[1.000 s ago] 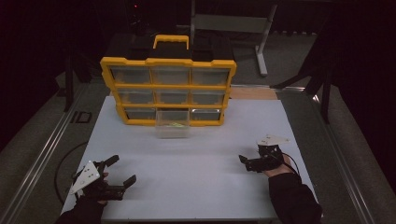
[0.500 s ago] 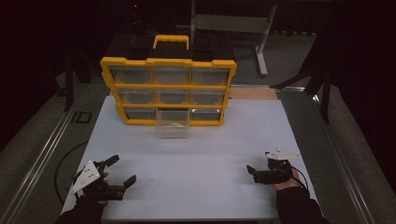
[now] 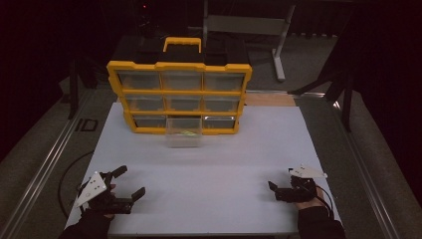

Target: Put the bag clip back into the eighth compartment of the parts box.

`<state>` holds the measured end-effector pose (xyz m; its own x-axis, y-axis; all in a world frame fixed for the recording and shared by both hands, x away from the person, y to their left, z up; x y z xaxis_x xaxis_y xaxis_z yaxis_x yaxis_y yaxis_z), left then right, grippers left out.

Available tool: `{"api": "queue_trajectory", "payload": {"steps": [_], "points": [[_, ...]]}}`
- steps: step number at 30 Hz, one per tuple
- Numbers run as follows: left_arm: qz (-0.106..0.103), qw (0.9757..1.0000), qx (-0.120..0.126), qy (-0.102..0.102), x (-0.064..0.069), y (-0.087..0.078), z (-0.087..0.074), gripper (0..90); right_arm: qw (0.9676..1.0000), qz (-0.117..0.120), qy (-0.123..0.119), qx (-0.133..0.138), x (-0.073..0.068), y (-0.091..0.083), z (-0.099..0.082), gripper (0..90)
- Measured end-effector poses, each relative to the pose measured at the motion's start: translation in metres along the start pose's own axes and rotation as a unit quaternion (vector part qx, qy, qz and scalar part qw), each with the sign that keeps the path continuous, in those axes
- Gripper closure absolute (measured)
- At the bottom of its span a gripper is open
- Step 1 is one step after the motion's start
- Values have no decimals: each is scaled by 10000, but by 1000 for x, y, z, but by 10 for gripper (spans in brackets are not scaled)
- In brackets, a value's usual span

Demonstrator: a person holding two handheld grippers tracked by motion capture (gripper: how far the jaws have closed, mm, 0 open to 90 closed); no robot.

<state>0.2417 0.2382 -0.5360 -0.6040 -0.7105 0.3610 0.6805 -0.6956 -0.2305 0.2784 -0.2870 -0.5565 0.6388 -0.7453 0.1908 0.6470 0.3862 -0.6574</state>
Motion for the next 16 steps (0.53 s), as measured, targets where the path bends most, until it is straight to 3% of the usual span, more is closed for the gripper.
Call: {"api": "queue_trajectory", "payload": {"steps": [5,12,16], "points": [[2,10000,-9,-4,0,0,0,0,10000,-80,7,30,1,3,-2,77],[5,10000,-15,-10,0,1,0,0,9999,-10,-151,-31,-6,9,0,78],[10,10000,-14,-11,0,1,0,0,9999,-18,-116,3,-5,8,1,78]]}}
Point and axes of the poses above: each handheld gripper's, and its own axes: y roughly forward along the jaws, z roughly out of its top, x roughly to its right, the point moved 4 cm from there along y, roughly forward along the jaws, and after that the axes turned 15 degrees about -y, right-handed, at the moved point
